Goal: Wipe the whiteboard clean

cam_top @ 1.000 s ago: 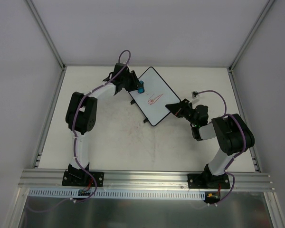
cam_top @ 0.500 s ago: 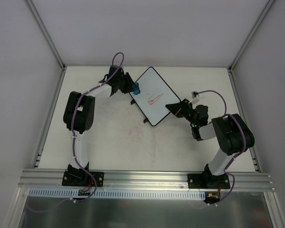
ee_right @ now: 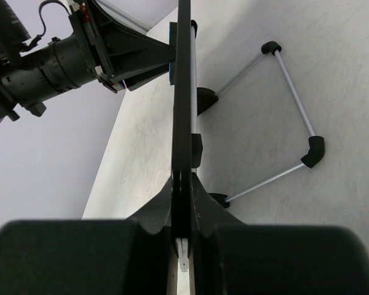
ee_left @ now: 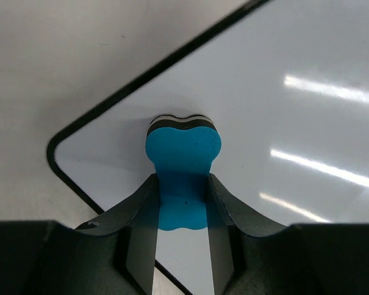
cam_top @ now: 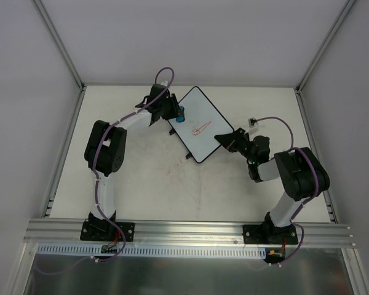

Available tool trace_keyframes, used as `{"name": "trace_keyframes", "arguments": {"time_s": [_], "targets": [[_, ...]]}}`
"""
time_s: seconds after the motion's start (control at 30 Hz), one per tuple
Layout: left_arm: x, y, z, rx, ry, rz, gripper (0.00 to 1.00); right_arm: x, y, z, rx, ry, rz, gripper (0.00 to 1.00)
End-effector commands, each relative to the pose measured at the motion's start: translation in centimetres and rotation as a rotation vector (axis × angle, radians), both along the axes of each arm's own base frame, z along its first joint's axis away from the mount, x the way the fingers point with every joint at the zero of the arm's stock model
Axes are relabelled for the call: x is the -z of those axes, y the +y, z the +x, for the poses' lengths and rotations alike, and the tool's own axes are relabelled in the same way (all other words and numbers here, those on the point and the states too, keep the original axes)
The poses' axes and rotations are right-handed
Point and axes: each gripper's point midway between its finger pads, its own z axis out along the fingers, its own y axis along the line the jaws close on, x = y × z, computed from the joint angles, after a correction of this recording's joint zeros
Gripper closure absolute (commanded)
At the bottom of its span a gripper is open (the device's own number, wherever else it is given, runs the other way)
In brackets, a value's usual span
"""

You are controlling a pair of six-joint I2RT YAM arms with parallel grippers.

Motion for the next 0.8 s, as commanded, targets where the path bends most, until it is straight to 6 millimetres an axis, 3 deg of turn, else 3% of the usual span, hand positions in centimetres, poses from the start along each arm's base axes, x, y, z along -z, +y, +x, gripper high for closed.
{"name": "trace_keyframes", "arguments": {"time_s": [0.0, 0.17, 0.33, 0.77], "targets": [[1.5, -5.2, -4.8, 0.185, -0.006, 0.104, 1.00, -4.3, 1.1, -0.1, -0.065, -0.159, 0.056, 1.00], [0.1, -7.8, -6.5, 0.287, -0.089, 0.113, 1.00, -4.3, 1.1, -0.1, -0.067, -0.157, 0.058, 1.00], [0.5, -9.0, -7.7, 0.353, -0.076, 0.078, 1.00, -4.2, 1.2, -0.1, -0.068, -0.158, 0.055, 1.00], [-1.6, -11.8, -9.7, 0.451, -0.229, 0.195, 1.00, -4.0, 1.2, -0.1, -0.070, -0.155, 0.052, 1.00]]}}
